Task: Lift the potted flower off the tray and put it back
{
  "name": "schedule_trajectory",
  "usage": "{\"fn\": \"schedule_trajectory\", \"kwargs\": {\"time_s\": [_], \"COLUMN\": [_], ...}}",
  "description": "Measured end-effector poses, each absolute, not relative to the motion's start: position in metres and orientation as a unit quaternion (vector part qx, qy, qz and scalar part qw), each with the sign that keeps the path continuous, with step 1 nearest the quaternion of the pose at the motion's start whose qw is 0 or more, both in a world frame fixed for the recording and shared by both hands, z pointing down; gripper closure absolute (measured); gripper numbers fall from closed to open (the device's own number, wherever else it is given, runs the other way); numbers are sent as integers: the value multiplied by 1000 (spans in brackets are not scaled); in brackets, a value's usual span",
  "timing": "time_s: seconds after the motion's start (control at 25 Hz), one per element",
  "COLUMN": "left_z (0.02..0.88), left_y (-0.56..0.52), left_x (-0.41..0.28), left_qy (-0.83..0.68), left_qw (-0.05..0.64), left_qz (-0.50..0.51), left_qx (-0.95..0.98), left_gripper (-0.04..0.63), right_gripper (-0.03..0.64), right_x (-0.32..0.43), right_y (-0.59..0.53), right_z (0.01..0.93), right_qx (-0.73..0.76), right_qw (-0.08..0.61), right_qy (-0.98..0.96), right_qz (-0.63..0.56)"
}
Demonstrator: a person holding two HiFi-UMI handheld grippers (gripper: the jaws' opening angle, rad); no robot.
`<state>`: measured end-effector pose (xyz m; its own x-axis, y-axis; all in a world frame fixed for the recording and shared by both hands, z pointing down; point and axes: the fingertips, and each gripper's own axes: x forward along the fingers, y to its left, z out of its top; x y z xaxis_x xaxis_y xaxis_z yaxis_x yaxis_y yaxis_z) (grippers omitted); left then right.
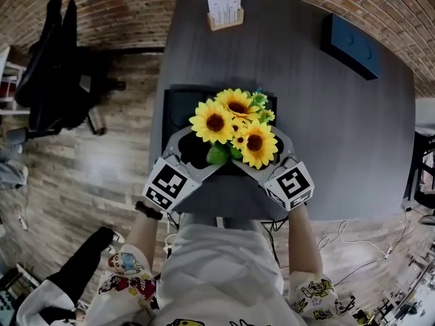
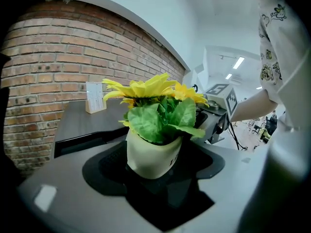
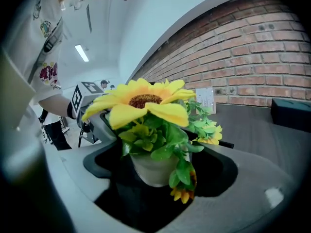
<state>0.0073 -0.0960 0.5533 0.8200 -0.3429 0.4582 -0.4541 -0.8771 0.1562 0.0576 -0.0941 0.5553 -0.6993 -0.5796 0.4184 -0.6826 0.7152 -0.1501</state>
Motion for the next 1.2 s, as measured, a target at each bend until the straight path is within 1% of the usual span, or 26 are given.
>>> {"fn": "schedule_trajectory", "kwargs": {"time_s": [0.24,0.44,1.2], "left_z": [559,561,549], "left_y": [-94,-98,-100], "left_x": [11,9,5], "left_qy": [-196,-197,-207], "left_qw": [117,110,94], "left_qz": [227,232,233], "left_qx": [947,946,945], "left_gripper": [229,264,268], "right_gripper": [178,229,232], "right_x": [54,52,51], "right_y": [-95,-96,-99], "right_z": [562,566,553], "right_qx": [315,301,306], "right_qw": [210,231,218], "right_qy": [-916,-917,-920], "right_qz": [133,122,108]}}
